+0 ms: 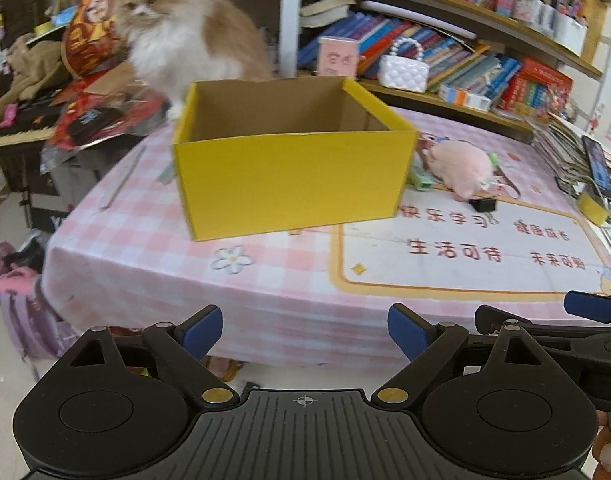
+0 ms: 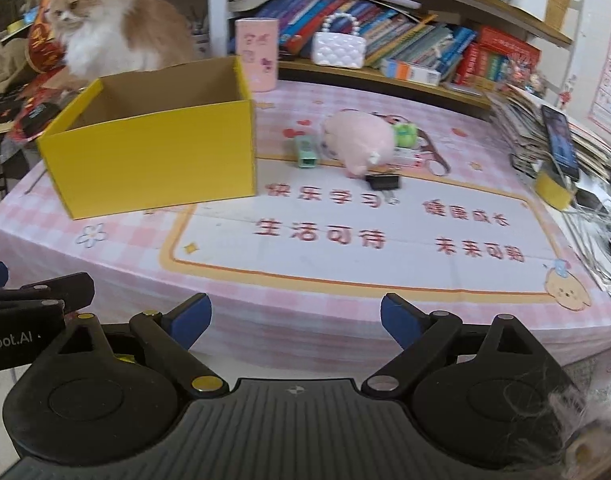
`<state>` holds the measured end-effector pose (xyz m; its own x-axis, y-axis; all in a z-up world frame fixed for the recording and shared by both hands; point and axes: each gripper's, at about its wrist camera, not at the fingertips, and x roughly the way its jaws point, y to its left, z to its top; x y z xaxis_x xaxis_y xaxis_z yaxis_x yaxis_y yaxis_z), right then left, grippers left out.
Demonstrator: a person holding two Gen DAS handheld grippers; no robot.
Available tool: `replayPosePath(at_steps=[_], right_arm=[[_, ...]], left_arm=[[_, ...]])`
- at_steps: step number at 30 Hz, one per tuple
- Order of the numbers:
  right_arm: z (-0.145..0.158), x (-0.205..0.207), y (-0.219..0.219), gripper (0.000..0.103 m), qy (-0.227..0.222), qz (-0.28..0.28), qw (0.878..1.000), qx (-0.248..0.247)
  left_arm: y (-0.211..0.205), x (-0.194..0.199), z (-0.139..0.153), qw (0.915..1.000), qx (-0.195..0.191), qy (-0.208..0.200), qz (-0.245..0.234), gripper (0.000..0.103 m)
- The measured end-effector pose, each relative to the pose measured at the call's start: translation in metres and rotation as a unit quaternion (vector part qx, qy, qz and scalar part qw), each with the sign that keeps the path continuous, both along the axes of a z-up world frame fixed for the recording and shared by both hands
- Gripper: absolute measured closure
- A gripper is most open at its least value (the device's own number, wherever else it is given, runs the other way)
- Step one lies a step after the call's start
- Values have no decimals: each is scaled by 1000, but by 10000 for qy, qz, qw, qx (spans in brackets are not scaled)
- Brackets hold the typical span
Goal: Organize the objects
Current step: 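Withdraw both open tools from the yellow box, then move both tools back toward the remaining toys, right tool toward the black binder clip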
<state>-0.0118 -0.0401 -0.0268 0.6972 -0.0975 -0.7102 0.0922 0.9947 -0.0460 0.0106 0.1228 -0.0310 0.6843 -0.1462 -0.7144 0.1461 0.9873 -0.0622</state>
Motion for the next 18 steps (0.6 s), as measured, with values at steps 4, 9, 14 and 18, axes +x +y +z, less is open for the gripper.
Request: replayPosePath(at_steps=[4,9,14,18], right_arm=[[-2,2,-20,11,28,-177,9998,-28],[-4,8,-50,11,95,-358,9993,-47],[-4,21,-81,11,173,-456,9988,-75],[-5,34,-103,11,254,-402,9988,-113]], left_arm=[[-21,9,-2,9999,-16,61,-146,11],[-50,22,-4,9995,-63,130,-263,11],[-79,35,-5,9993,-85,176,-315,11],[-106,48,-7,9991,-53,241,-340,11]])
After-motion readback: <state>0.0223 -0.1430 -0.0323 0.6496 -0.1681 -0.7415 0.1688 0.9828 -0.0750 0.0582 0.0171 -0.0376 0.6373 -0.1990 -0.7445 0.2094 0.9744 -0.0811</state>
